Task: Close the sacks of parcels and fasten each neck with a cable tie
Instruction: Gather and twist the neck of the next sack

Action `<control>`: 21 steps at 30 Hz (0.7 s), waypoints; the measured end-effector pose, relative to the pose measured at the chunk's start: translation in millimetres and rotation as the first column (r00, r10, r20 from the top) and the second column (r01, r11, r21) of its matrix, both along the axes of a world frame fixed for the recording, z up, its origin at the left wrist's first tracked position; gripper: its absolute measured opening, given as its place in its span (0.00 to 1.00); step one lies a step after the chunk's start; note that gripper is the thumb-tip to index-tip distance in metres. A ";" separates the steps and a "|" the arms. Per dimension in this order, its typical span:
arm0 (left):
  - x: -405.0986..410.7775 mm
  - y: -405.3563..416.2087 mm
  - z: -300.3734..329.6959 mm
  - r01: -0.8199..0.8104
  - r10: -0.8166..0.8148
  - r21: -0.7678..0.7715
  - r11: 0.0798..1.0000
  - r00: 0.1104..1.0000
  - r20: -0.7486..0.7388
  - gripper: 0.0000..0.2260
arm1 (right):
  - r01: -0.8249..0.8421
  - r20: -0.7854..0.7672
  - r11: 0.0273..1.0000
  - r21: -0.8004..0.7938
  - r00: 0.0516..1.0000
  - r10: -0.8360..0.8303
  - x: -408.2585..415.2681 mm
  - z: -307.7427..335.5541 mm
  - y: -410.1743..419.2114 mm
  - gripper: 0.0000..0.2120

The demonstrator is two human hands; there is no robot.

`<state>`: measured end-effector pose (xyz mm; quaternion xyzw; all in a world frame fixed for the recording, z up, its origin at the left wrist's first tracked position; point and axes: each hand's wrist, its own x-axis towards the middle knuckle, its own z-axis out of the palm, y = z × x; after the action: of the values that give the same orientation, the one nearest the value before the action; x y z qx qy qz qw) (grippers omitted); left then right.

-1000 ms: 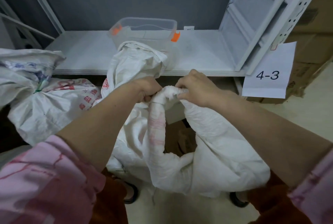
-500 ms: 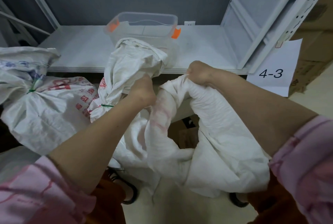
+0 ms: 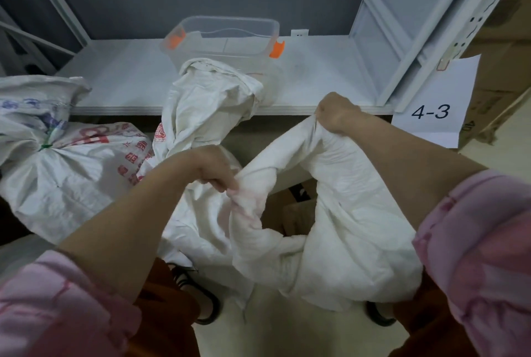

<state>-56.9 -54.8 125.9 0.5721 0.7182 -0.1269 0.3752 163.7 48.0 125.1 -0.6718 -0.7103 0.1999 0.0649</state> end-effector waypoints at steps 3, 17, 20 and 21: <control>-13.1 7.8 -8.0 -0.007 0.015 0.050 0.999 0.987 -0.160 0.09 | -0.046 -0.084 0.998 -0.053 0.996 0.041 -2.8 -0.6 0.1 0.13; 68.1 24.3 -0.8 -0.017 -0.175 0.629 0.777 0.954 0.243 0.18 | -0.263 -0.146 0.961 -0.090 0.958 0.249 -6.8 22.8 -14.4 0.08; 60.2 31.6 2.7 -0.145 -0.011 0.526 0.838 0.959 0.282 0.17 | -0.177 -0.191 0.982 0.072 0.963 0.188 -3.8 18.4 -16.5 0.13; 57.3 34.1 4.6 -0.172 0.043 0.508 0.844 0.966 0.255 0.15 | -0.189 -0.179 0.977 0.100 0.962 0.205 -3.2 17.8 -19.2 0.14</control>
<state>0.3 -20.7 130.5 0.6223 0.7071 0.1639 0.2930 160.5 28.8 142.9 -0.5727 -0.7718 0.2386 0.1393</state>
